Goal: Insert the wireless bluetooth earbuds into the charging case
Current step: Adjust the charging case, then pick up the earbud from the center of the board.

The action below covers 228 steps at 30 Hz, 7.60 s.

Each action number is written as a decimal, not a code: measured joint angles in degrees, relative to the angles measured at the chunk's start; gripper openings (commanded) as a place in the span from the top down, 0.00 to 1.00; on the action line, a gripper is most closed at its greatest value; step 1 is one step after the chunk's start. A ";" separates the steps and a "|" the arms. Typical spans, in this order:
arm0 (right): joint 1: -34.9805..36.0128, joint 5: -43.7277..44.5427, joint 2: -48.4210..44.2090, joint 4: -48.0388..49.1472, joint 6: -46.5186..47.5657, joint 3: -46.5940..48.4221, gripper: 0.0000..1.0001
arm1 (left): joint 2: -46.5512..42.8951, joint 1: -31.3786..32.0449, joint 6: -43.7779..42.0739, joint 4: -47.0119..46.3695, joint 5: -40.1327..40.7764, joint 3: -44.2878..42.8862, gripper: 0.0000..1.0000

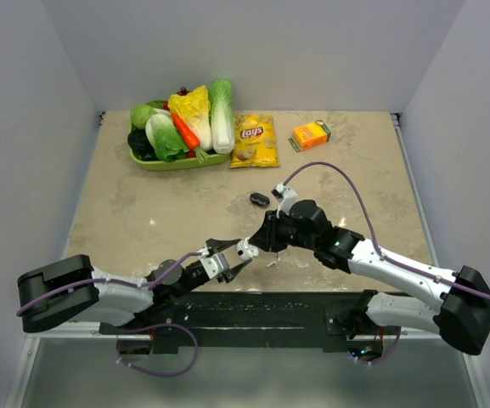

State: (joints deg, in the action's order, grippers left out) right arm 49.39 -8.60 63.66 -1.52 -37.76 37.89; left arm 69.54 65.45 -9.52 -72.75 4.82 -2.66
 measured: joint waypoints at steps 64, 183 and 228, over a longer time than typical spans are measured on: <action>34.91 49.18 -9.16 -25.51 50.27 23.80 1.00 | -11.19 -17.92 39.98 19.34 -42.84 -19.30 0.25; 2.80 24.09 12.46 -0.98 4.11 -6.86 0.53 | -20.00 -4.61 23.89 -0.04 -9.29 -0.24 1.00; 6.45 27.36 15.37 -4.92 0.26 -4.98 0.66 | -16.59 -4.61 24.94 -0.02 -9.27 -0.24 1.00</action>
State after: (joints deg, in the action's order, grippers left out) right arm 55.83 18.76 79.02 -6.44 -37.50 32.91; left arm 52.95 60.84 15.42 -72.77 -4.45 -2.90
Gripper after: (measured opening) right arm 0.372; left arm 0.346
